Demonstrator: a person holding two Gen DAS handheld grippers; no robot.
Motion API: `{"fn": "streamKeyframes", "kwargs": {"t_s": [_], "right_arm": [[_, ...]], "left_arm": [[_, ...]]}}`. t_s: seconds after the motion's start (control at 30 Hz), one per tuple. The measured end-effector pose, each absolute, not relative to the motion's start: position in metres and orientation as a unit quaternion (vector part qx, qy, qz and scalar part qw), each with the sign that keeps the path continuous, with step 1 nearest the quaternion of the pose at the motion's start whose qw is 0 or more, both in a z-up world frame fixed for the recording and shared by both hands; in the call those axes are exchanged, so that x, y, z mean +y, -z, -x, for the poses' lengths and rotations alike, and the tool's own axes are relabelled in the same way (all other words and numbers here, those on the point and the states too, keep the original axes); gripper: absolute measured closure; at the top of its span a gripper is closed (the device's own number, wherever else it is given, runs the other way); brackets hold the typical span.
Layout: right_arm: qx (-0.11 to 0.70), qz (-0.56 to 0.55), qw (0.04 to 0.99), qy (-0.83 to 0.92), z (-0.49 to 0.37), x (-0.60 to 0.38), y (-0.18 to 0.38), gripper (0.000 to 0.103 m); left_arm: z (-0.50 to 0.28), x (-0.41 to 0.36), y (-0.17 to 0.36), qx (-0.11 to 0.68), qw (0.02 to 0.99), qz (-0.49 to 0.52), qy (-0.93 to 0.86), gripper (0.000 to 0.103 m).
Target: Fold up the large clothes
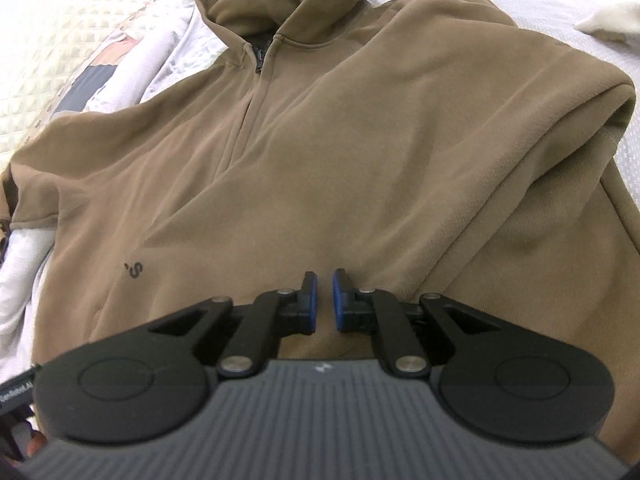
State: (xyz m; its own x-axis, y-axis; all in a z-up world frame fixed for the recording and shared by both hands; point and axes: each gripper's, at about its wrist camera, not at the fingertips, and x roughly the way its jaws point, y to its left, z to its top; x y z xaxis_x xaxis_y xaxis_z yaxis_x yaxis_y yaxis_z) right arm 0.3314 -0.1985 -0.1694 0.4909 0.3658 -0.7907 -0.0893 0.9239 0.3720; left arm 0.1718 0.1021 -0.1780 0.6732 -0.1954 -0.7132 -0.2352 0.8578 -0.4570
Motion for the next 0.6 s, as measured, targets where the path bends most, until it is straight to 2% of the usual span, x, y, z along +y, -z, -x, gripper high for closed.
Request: {"fn": "streamKeyframes", "kwargs": {"t_s": [0.1, 0.17, 0.33, 0.6], "right_arm": [[0.485, -0.136, 0.853, -0.134, -0.331, -0.196, 0.168, 0.091], [0.484, -0.133, 0.854, -0.135, -0.331, -0.196, 0.167, 0.091], [0.481, -0.152, 0.851, -0.144, -0.332, -0.201, 0.163, 0.091], [0.445, -0.167, 0.866, -0.156, -0.337, -0.206, 0.149, 0.091]], "left_arm": [[-0.171, 0.108, 0.174, 0.393, 0.874, 0.286, -0.006, 0.083], [-0.17, 0.111, 0.169, 0.381, 0.874, 0.301, -0.009, 0.086], [-0.179, 0.107, 0.128, 0.342, 0.897, 0.278, -0.012, 0.088], [-0.241, 0.101, 0.043, 0.3, 0.936, 0.18, -0.048, 0.088]]}}
